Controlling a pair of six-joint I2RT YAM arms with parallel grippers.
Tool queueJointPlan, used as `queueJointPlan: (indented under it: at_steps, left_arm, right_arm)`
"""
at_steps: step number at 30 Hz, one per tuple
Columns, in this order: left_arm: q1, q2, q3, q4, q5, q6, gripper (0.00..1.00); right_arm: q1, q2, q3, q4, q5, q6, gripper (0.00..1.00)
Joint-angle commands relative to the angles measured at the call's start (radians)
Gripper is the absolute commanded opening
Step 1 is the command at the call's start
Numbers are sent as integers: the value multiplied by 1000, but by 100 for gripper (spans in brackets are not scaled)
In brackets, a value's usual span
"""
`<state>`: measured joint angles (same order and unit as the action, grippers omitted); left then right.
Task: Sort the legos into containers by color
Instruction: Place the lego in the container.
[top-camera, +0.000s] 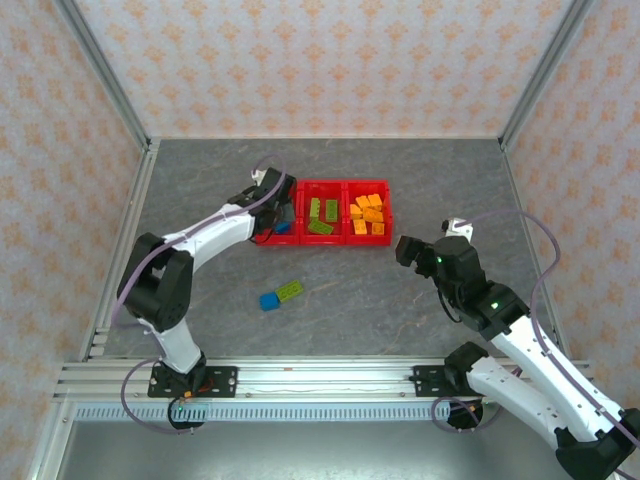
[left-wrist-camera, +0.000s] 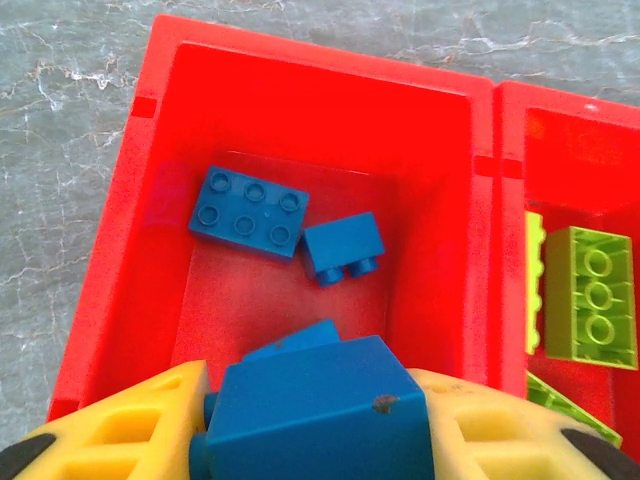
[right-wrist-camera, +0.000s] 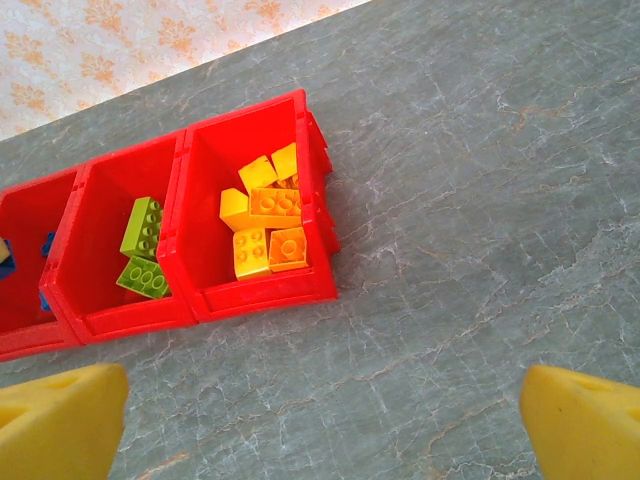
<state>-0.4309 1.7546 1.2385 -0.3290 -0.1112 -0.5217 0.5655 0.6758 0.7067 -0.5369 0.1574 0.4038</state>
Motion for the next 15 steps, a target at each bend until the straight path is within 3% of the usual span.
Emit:
queueJointPlan:
  at_steps: [1, 7, 15]
  left_arm:
    - [19, 28, 59, 2, 5, 25, 45]
    - [23, 22, 80, 6, 9, 50, 60]
    - [23, -157, -38, 31, -11, 71, 88]
  right_arm:
    - [-2, -10, 1, 1, 16, -8, 100]
    - [-3, -11, 0, 3, 14, -9, 100]
    - [-2, -5, -2, 6, 11, -10, 100]
